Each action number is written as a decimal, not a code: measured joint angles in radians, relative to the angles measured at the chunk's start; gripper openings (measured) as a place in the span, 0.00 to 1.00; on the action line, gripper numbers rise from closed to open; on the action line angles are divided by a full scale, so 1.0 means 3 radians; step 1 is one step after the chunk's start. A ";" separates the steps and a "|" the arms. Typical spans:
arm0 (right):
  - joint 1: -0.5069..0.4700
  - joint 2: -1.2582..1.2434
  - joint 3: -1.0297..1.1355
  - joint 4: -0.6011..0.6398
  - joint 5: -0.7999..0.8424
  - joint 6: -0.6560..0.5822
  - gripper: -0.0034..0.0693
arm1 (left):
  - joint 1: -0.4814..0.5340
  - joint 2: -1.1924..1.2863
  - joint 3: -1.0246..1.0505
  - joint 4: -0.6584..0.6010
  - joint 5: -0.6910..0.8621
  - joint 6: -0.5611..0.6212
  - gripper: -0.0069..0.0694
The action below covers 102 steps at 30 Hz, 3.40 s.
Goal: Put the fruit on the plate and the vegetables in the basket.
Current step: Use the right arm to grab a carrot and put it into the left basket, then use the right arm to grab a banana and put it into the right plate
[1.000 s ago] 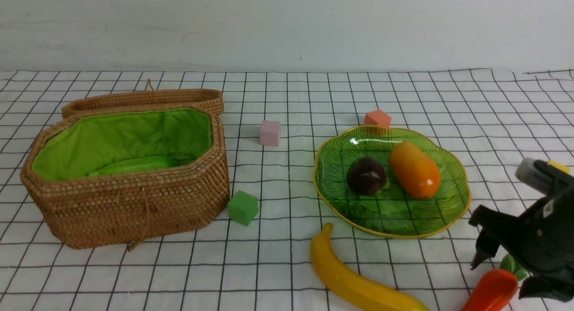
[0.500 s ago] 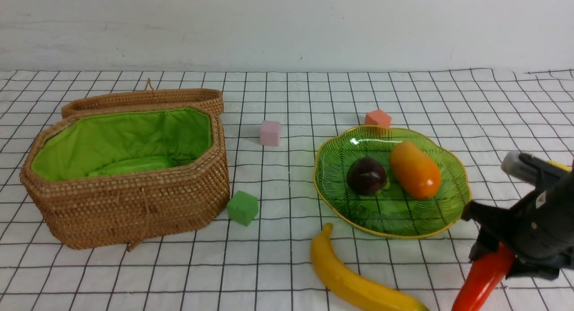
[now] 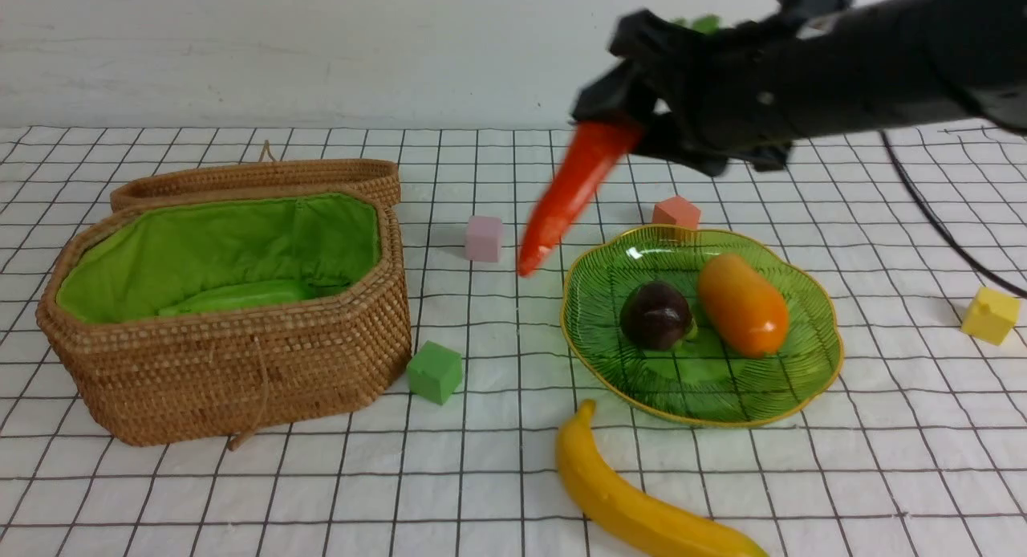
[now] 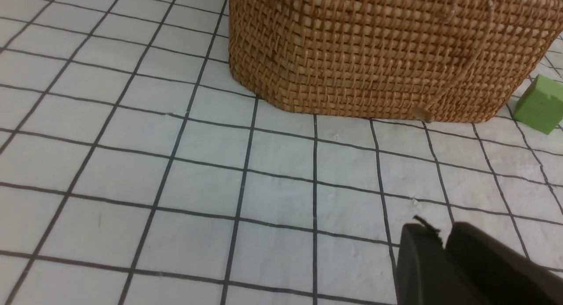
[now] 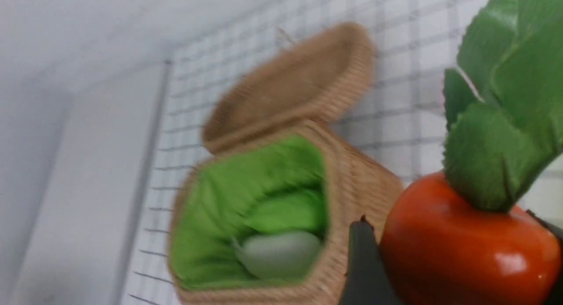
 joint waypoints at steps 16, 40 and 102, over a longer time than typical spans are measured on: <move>0.0934 0.1786 -0.1387 0.0835 -0.1379 -0.0318 0.63 | 0.0000 0.0000 0.0003 0.0000 0.0000 0.0000 0.21; 0.0946 0.1408 -0.1712 0.0000 0.0845 -0.2147 0.89 | 0.0000 0.0000 0.0003 0.0000 0.0000 0.0000 0.24; -0.0563 0.1465 -0.1111 -0.1032 0.2044 -0.1608 0.53 | 0.0000 0.0000 0.0006 -0.0006 0.0000 0.0000 0.31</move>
